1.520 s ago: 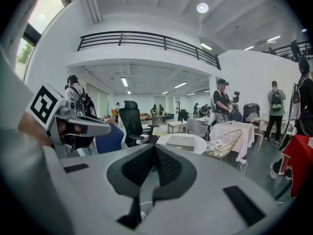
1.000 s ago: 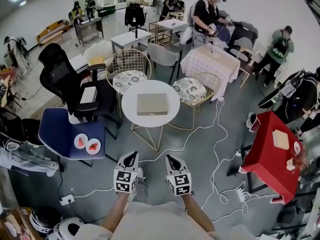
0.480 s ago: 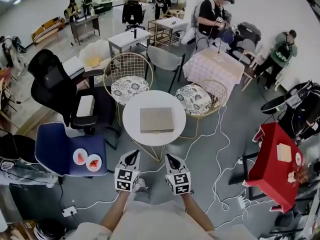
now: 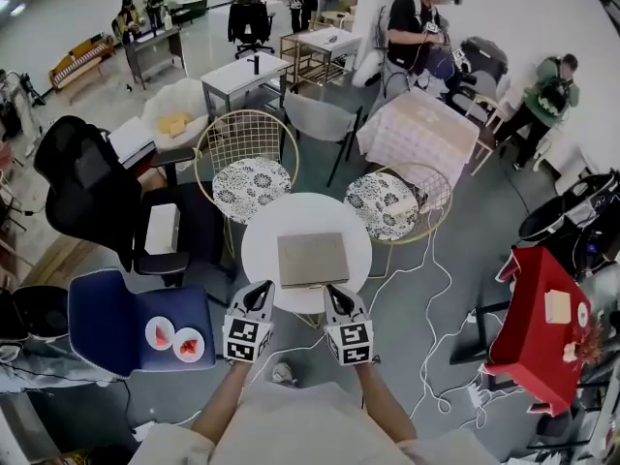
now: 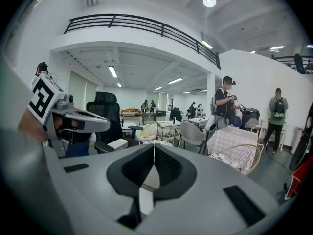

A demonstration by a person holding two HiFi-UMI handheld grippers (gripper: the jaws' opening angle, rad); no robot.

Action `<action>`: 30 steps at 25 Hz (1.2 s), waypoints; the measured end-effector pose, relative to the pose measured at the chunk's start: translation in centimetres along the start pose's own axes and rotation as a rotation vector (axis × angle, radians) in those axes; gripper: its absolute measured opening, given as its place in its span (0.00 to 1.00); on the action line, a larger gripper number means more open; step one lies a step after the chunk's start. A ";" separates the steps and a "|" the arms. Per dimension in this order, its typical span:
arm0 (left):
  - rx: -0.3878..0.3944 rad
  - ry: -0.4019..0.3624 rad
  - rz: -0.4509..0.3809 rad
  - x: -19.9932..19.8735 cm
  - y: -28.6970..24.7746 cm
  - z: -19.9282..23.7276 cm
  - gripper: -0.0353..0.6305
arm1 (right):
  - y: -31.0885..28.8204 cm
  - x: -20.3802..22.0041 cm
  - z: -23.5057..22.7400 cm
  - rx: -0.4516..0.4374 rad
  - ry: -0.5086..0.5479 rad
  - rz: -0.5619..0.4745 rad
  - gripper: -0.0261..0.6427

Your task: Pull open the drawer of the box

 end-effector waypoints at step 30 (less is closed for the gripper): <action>0.011 0.111 0.171 6.7 -7.3 -0.1 0.07 | -5.0 5.9 -5.6 -0.051 -0.077 0.160 0.06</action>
Point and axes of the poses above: the fingertips, and each gripper's own axes: y backward along the fingers, z to its left, x out of its underside, the point moved 5 cm from there along y, backward along the fingers, and after that the axes turned 2 degrees about -y, right-handed, at the moved point
